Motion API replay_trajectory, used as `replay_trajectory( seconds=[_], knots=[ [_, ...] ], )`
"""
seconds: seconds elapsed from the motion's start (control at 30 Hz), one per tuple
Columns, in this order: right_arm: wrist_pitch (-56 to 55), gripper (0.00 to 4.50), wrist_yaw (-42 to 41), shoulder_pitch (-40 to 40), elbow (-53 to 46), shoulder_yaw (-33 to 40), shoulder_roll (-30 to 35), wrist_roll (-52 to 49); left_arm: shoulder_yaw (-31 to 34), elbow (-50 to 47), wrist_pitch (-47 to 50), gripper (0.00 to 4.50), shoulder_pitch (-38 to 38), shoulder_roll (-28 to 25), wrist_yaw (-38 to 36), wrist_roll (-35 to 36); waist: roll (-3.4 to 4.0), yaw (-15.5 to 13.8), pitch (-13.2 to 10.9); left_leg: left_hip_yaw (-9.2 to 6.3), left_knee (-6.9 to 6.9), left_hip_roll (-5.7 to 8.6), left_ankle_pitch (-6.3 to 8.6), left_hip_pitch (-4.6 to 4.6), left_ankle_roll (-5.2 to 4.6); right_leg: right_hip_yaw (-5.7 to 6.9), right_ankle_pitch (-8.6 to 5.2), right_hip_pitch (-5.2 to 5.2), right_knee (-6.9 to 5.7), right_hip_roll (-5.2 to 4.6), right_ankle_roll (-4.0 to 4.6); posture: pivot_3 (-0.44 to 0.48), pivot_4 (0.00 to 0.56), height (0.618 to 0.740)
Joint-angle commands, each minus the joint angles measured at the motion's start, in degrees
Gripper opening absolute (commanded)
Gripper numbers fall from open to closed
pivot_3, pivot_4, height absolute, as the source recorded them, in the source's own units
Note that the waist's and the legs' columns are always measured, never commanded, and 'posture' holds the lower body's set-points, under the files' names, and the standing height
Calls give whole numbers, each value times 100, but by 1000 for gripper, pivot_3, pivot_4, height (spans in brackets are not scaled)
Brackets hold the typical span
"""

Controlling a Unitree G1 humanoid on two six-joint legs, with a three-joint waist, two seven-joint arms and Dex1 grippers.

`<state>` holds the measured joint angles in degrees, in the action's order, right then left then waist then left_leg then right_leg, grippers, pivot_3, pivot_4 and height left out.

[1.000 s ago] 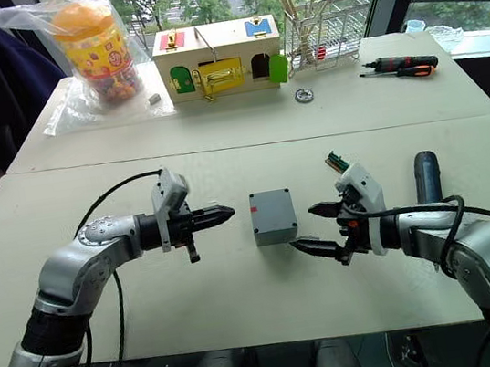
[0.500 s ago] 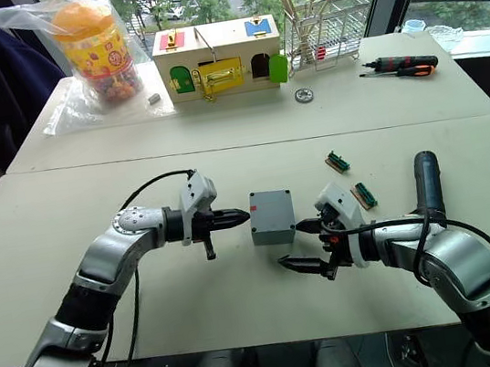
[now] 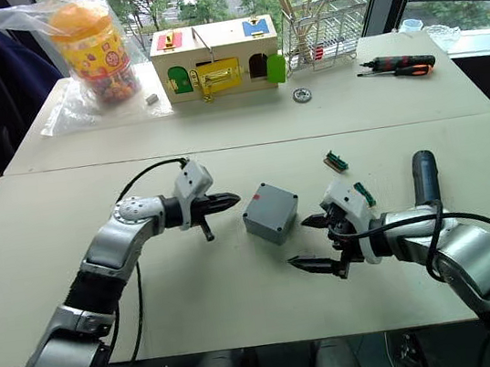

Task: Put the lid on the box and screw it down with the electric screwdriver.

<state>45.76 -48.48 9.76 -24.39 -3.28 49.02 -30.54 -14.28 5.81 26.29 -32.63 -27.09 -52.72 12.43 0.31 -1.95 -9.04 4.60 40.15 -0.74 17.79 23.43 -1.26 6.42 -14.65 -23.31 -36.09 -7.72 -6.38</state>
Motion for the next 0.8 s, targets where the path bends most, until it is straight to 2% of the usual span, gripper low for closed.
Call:
replay_trajectory(
  seconds=[0.03,0.2,0.4,0.67,0.8],
  knots=[
    [-830,4476,-431,420,628,-105,51,430,60,-967,392,0,303,-224,-179,225,0,0,0,2,0,0,0,0,0,-1,0,0,0,0,0,0,150,706],
    [-1776,4476,-1182,1044,1629,-617,12,1042,-82,-1656,882,0,690,-356,-314,400,0,-31,0,1,4,1,-1,0,1,-1,0,1,-1,-1,0,0,150,706],
    [-2717,4476,-1967,1591,2526,-1032,-86,1555,-323,-1845,1027,0,750,-364,-322,322,0,-14,-1,4,3,1,-1,0,1,-1,0,1,-1,0,0,0,150,706],
    [-3416,4476,-2334,1989,3115,-1149,-443,1927,-461,-1573,944,0,624,-130,-193,191,0,-16,-1,3,4,0,-2,0,3,0,0,1,-1,0,0,0,150,706],
    [-3475,4476,-2451,1931,3024,-1150,-479,1959,-537,-1463,846,0,583,-116,-203,103,0,-18,-1,3,4,0,-3,0,4,0,0,1,-1,0,0,0,150,706]
  ],
)
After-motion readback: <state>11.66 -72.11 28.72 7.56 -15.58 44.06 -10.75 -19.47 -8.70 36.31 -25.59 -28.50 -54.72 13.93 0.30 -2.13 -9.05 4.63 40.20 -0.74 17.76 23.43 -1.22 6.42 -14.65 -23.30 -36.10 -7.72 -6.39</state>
